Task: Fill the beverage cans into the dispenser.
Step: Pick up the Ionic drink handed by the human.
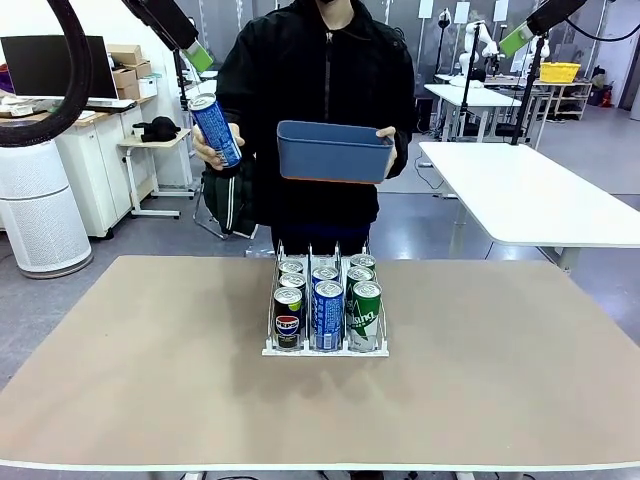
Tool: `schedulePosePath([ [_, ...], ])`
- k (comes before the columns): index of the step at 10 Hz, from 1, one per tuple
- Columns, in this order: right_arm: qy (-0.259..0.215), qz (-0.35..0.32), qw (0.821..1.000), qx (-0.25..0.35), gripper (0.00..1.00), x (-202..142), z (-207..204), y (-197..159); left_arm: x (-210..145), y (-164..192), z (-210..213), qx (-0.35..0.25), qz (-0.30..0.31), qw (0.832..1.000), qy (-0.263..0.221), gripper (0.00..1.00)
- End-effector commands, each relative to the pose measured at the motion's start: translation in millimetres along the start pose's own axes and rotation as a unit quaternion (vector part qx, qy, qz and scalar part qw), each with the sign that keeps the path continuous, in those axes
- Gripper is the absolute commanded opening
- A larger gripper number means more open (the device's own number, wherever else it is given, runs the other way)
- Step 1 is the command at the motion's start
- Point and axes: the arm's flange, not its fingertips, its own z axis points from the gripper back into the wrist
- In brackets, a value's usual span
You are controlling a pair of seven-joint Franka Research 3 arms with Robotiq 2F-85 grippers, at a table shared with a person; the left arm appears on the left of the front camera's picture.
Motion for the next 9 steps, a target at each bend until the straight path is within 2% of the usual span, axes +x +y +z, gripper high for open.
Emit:
schedulePosePath([
  [1,0.001,0.0,1.0,0.004,1.0,-1,1,0,-1,0,-1,-0.006,0.0,1.0,-0.002,1.0],
  [5,0.001,0.0,1.0,0.004,1.0,-1,1,0,0,0,0,0.0,0.0,1.0,0.0,1.0],
  [6,0.001,0.0,1.0,0.004,1.0,-1,1,0,-4,12,-2,-0.02,0.021,0.999,0.014,1.0],
  [8,0.001,0.0,1.0,0.004,1.0,-1,1,0,-8,21,-9,-0.013,0.026,0.999,0.042,1.0],
  [9,0.001,0.0,1.0,0.004,1.0,-1,1,0,-8,37,-19,-0.003,0.035,0.998,0.049,1.0],
])
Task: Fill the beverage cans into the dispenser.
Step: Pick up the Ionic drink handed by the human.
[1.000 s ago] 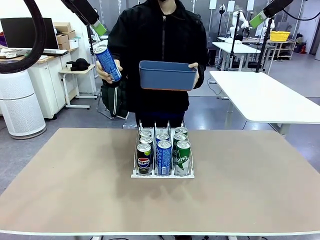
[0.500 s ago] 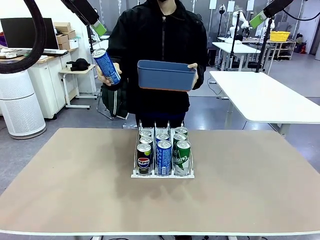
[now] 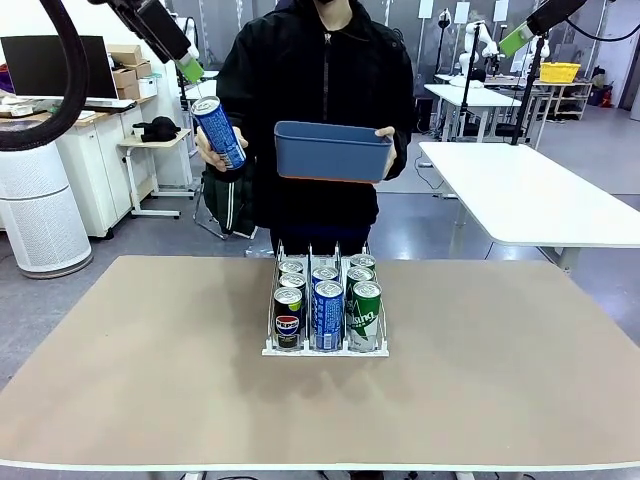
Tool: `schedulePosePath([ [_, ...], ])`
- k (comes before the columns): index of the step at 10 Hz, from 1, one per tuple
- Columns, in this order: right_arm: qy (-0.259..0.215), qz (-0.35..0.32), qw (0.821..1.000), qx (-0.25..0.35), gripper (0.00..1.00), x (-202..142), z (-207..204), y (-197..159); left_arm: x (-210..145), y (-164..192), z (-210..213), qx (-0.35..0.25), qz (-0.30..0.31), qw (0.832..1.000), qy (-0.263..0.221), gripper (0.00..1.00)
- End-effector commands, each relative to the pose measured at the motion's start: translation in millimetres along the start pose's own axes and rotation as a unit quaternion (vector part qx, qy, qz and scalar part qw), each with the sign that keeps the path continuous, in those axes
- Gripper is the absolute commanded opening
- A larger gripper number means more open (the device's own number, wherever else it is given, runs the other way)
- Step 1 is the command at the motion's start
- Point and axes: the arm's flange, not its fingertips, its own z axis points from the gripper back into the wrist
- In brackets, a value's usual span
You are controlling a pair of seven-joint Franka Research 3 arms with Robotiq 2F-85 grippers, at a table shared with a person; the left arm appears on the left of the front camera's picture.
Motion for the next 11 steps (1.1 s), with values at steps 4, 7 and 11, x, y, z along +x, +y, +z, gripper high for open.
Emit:
schedulePosePath([
  [4,0.001,-0.001,1.0,0.005,1.0,-1,1,0,1,51,-26,0.015,0.025,0.999,0.025,1.0],
  [7,0.001,-0.001,1.0,0.005,1.0,-1,1,0,9,88,-47,0.018,0.004,0.999,0.032,1.0],
  [11,0.001,-0.001,1.0,0.005,1.0,-1,1,0,22,110,-72,-0.012,-0.028,0.999,0.039,1.0],
])
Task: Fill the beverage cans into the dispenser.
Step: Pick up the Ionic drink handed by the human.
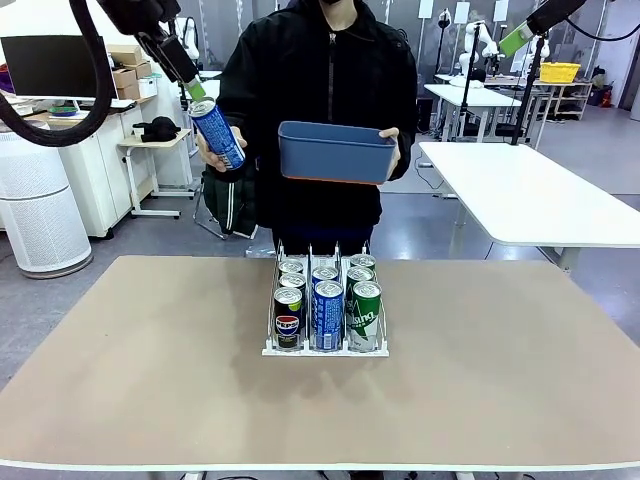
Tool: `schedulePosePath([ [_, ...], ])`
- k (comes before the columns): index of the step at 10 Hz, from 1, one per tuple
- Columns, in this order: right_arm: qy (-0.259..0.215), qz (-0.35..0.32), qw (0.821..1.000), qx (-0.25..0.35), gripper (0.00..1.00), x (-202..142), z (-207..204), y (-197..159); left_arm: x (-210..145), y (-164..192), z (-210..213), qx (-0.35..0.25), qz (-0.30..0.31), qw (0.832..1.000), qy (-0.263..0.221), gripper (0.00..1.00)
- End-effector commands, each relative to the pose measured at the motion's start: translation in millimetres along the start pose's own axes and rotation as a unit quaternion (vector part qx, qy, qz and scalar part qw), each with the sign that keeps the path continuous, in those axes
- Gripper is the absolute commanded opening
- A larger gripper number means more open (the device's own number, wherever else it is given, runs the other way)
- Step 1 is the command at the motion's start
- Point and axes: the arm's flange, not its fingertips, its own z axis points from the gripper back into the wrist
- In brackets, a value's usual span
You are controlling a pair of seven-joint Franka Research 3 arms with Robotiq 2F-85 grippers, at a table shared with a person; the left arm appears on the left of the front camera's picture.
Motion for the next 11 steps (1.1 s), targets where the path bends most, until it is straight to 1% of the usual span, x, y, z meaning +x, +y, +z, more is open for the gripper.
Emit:
schedulePosePath([
  [1,0.002,-0.001,1.0,0.005,1.0,-1,1,0,1,10,0,-0.018,-0.009,1.0,-0.007,1.0],
  [5,0.002,-0.001,1.0,0.005,1.0,-1,1,0,0,5,-21,-0.037,-0.01,0.999,-0.013,1.0],
  [8,0.002,-0.001,1.0,0.005,1.0,-1,1,0,-3,2,-34,-0.044,-0.024,0.999,-0.002,1.0],
  [9,0.002,-0.001,1.0,0.005,1.0,-1,1,0,-3,2,-39,-0.041,-0.02,0.999,0.003,1.0],
  [11,0.002,-0.001,1.0,0.005,1.0,-1,1,0,-7,2,-48,-0.047,-0.026,0.999,0.003,1.0],
])
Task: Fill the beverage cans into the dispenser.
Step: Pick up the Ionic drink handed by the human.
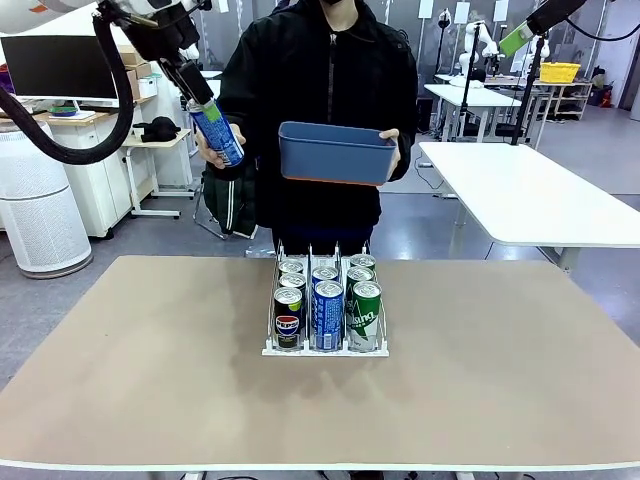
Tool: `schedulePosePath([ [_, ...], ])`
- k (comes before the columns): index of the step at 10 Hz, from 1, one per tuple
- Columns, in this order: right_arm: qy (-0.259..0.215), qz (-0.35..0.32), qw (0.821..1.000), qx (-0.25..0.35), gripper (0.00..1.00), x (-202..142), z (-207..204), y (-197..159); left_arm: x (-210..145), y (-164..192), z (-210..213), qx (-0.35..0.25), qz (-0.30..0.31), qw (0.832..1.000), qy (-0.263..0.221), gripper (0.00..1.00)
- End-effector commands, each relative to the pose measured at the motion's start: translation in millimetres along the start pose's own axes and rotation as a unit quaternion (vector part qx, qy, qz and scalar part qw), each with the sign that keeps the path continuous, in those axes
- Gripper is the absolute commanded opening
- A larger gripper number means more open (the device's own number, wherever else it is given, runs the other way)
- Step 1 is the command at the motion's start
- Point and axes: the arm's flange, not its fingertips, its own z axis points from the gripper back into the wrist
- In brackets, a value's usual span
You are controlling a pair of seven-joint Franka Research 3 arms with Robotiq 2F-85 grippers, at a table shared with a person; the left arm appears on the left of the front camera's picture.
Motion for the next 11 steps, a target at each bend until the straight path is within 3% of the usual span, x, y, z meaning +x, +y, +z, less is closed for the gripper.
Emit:
schedulePosePath([
  [1,0.001,-0.001,1.0,0.005,1.0,-1,1,0,-9,3,-8,-0.009,-0.013,1.0,-0.008,1.0],
  [11,0.001,-0.001,1.0,0.005,1.0,-1,1,0,-5,17,-25,-0.005,-0.02,0.999,-0.032,1.0],
])
